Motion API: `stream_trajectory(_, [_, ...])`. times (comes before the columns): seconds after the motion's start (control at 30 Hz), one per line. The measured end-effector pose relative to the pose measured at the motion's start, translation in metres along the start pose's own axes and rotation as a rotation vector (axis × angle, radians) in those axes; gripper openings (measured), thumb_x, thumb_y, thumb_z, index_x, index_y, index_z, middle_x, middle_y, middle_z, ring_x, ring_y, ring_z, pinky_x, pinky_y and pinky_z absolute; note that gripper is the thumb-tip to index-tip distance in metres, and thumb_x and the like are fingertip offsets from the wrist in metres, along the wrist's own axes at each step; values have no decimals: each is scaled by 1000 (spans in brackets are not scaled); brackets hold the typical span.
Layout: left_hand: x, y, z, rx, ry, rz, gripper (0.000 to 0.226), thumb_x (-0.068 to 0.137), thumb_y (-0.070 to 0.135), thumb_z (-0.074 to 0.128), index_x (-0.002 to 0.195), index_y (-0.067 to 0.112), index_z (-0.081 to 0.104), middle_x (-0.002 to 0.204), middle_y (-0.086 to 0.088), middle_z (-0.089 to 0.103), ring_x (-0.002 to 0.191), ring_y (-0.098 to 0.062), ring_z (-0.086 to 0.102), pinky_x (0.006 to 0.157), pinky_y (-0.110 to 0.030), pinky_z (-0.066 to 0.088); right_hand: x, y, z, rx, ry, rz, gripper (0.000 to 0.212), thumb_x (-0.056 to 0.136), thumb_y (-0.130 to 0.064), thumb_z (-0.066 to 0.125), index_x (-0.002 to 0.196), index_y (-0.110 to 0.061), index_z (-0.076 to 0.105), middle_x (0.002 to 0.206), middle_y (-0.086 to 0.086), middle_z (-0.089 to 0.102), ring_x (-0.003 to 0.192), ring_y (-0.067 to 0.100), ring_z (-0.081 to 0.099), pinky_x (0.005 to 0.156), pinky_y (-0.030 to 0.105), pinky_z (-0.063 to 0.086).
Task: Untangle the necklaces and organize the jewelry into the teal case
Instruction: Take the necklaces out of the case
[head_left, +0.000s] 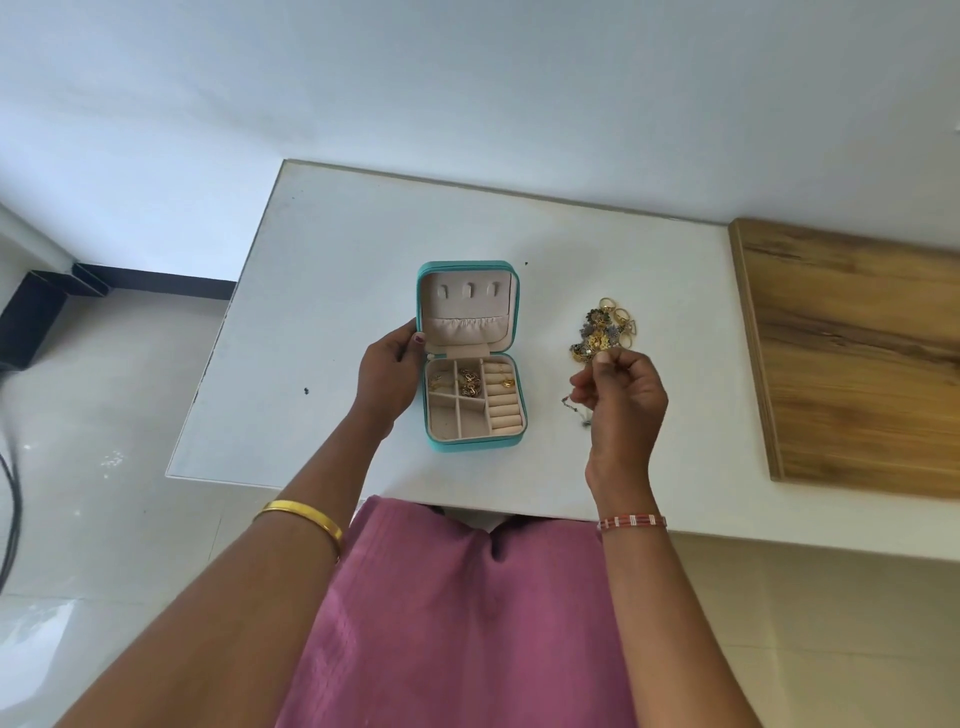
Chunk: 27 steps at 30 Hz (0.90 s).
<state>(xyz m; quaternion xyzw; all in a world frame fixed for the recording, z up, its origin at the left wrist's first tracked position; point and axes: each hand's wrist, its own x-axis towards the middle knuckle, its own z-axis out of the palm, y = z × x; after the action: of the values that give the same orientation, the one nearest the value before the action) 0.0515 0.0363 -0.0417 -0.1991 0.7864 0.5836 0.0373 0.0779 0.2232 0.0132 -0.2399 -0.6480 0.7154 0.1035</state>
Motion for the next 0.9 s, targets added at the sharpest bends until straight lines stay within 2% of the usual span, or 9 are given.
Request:
stream_trajectory(0.13, [0,-1,-1,23,-21,6,35,99,15,39,128,21,55,108,6,61,96,-12,54,71,-12,41,3,17,-6,-89,10,75,20,88,-2,54,75,-15,58,56,-1,60,47,3,53,51,17,47])
stream_trajectory(0.23, [0,-2,-3,9,-41,19,37,97,11,40,131,20,53,114,5,62,101,-10,54,82,-17,40,4,27,-7,-189,-9,101,21,86,-1,57,73,-17,61,63,3,61,52,3,57,56,19,49])
stream_trajectory(0.37, [-1,-1,-3,-1,-44,30,37,97,10,41,131,20,53,111,7,61,101,-10,55,86,-20,39,3,37,-2,-364,-62,85,13,84,-2,60,80,-12,66,71,4,64,65,18,58,66,31,52])
stream_trajectory(0.4, [-1,-2,-2,4,-42,28,37,97,10,41,131,20,53,112,7,61,101,-10,55,86,-20,39,3,38,-1,-424,-63,52,12,84,-3,60,84,-12,68,76,5,66,69,18,59,70,30,53])
stream_trajectory(0.53, [-1,-4,-2,4,-39,28,37,97,11,41,131,20,53,112,6,62,100,-10,55,87,-21,41,-1,31,9,-616,-63,-193,15,85,-4,59,96,-7,69,97,7,66,71,12,56,63,2,41])
stream_trajectory(0.6, [-2,-5,-2,0,-37,35,37,97,11,42,131,19,53,114,5,62,101,-9,55,88,-21,41,-4,27,15,-680,-127,-308,16,86,-3,59,97,-6,69,98,8,64,71,8,54,64,5,41])
stream_trajectory(0.7, [-2,-5,-2,-18,-35,30,37,97,10,43,132,18,52,115,6,61,103,-9,55,91,-21,41,-7,27,22,-770,-214,-364,17,86,-3,57,97,-8,69,99,8,63,65,5,52,64,13,39])
stream_trajectory(0.8, [-2,-5,-2,-36,-31,17,37,96,10,44,132,16,52,112,9,59,105,-9,55,94,-21,40,-7,30,26,-859,-251,-387,18,86,-5,58,100,-7,69,98,11,61,81,22,59,70,19,40])
stream_trajectory(0.9, [-3,-4,-2,-45,-32,15,37,96,9,44,132,16,51,113,10,58,106,-7,55,95,-20,40,-6,37,27,-1040,-319,-414,25,88,-9,57,111,-4,65,99,15,55,95,28,54,76,28,43])
